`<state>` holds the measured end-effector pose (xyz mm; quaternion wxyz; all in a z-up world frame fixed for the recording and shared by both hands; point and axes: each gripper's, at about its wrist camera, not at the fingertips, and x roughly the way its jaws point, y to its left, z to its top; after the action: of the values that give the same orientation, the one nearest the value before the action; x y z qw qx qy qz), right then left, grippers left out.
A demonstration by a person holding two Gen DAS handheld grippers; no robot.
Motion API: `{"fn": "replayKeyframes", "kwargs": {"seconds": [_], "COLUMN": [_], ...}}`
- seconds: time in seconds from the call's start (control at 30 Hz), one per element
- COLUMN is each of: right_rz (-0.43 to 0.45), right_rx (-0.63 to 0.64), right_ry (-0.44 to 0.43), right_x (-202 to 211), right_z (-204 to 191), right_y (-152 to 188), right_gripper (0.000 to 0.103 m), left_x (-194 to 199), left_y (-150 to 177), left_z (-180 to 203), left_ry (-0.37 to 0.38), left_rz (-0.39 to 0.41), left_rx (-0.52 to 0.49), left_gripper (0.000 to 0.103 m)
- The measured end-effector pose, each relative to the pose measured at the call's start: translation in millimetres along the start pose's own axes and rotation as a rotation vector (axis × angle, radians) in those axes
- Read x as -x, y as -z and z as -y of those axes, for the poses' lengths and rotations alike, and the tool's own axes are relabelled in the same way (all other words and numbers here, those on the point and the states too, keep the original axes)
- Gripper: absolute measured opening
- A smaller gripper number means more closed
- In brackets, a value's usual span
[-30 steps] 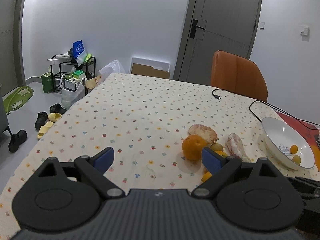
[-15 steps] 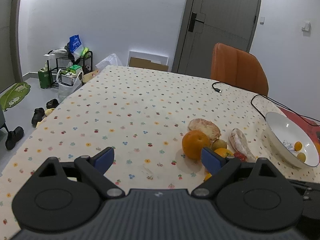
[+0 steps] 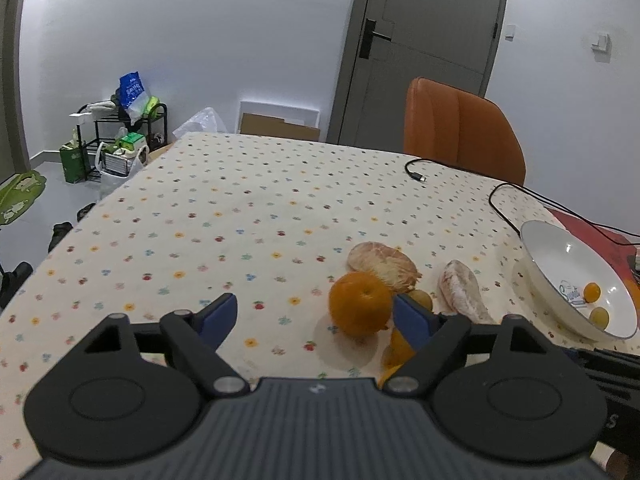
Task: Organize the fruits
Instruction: 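Return both tools to the fruit cluster and approach the next fruits, then grasp the orange with the left tool while the right tool grasps the red plum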
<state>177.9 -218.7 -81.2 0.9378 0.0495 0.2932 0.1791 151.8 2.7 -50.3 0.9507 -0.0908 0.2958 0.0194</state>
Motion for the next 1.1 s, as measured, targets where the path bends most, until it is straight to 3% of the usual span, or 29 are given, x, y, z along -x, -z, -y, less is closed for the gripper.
{"fn": "replayKeyframes", "kwargs": {"seconds": [0.33, 0.43, 0.53, 0.73, 1.1], "right_rz": [0.033, 0.042, 0.05, 0.072, 0.134], "right_rx": [-0.022, -0.034, -0.042, -0.064, -0.113], "right_ry": [0.048, 0.065, 0.082, 0.091, 0.101], "right_x": [11, 15, 18, 26, 47], "right_z": [17, 22, 27, 37, 59], "right_y": [-4, -4, -4, -3, -5], "right_gripper": [0.022, 0.022, 0.022, 0.022, 0.022], "left_x": [-16, -24, -25, -19, 6], "left_y": [-4, -5, -6, -6, -19], "left_z": [12, 9, 12, 19, 40], "left_ry": [0.009, 0.019, 0.054, 0.024, 0.019], "left_rz": [-0.022, -0.049, -0.053, -0.052, 0.035], "left_rx": [0.0, 0.032, 0.028, 0.007, -0.039], "left_gripper": [0.072, 0.061, 0.038, 0.038, 0.038]}}
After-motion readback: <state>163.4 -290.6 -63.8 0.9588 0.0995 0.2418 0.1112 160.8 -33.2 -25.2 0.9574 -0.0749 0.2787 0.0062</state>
